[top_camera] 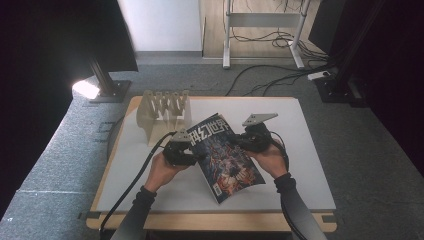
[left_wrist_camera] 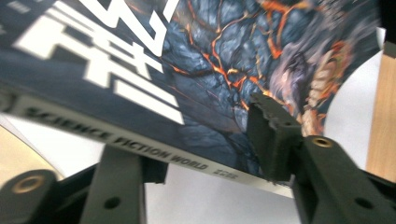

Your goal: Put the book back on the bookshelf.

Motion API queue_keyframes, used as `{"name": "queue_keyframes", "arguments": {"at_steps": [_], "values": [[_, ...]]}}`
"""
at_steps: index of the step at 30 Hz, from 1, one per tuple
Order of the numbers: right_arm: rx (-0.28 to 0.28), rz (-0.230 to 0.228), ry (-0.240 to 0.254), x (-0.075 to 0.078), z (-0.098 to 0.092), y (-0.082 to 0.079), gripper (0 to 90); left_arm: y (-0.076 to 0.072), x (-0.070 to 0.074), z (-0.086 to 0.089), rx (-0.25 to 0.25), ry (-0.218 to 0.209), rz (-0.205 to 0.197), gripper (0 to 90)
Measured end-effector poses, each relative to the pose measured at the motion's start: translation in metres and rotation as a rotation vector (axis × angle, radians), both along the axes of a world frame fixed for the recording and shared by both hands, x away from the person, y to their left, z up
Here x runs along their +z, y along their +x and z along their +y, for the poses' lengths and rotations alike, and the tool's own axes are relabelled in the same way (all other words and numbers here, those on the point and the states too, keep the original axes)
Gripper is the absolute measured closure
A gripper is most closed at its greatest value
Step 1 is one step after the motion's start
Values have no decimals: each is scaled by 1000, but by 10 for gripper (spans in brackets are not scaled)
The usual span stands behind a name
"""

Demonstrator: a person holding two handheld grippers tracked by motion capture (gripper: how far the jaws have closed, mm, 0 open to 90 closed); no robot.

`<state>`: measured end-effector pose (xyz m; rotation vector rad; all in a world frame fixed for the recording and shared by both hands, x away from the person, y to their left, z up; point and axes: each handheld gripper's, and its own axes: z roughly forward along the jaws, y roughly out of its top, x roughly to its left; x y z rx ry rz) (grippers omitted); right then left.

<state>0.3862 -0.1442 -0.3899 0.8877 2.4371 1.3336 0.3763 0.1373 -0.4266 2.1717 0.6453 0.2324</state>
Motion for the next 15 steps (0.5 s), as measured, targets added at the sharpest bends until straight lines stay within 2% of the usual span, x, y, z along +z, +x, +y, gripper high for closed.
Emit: {"name": "queue_keyframes", "arguments": {"at_steps": [3,4,5,8,11,12,13,15], "values": [[-8,-8,3,2,-3,0,813,-4,13,-2,4,13,-41,595],[-15,-17,2,4,-5,-1,812,-7,22,-4,5,36,-75,617],[-15,-17,2,4,-5,-1,812,-7,22,-4,5,36,-75,628],[-22,-36,5,7,-8,-1,811,-12,33,-6,9,44,-125,660],[-29,-51,13,10,-11,-2,810,-18,43,-7,9,64,-192,698],[-34,-62,23,12,-13,-3,809,-21,49,-8,16,78,-241,737],[-37,-68,29,13,-13,-3,808,-21,49,-8,16,78,-241,758],[-41,-74,30,12,-14,-4,807,-25,52,-8,24,97,-287,776]]}}
